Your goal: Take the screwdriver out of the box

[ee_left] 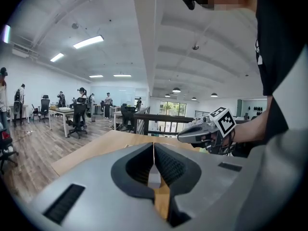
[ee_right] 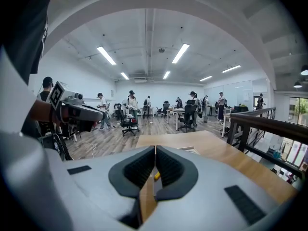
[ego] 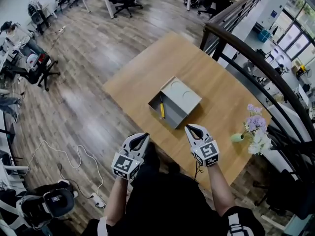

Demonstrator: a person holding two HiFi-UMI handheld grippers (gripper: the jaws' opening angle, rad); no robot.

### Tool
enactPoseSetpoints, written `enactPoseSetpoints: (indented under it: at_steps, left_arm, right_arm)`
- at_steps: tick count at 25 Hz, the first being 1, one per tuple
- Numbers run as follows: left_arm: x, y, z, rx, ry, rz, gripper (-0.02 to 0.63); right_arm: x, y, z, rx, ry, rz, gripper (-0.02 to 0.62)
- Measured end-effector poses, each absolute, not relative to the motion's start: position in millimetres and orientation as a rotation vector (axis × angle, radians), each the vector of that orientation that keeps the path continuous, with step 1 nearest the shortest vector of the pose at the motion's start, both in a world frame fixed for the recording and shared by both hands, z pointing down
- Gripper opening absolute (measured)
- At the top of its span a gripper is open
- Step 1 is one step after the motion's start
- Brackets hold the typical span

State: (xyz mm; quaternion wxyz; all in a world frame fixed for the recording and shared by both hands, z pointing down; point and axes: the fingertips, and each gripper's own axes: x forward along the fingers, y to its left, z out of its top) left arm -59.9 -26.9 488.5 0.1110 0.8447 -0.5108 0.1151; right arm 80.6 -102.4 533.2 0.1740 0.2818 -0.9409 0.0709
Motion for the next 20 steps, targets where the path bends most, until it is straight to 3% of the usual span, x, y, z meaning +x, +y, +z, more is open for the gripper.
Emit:
enactPoseSetpoints:
  at_steps: [20]
  left_arm:
    - [-127,-119,497,2.604,-1.289,0.353,0.025]
  right_arm:
    - [20,-165,547,0.994,-2.574,0.245,0.026]
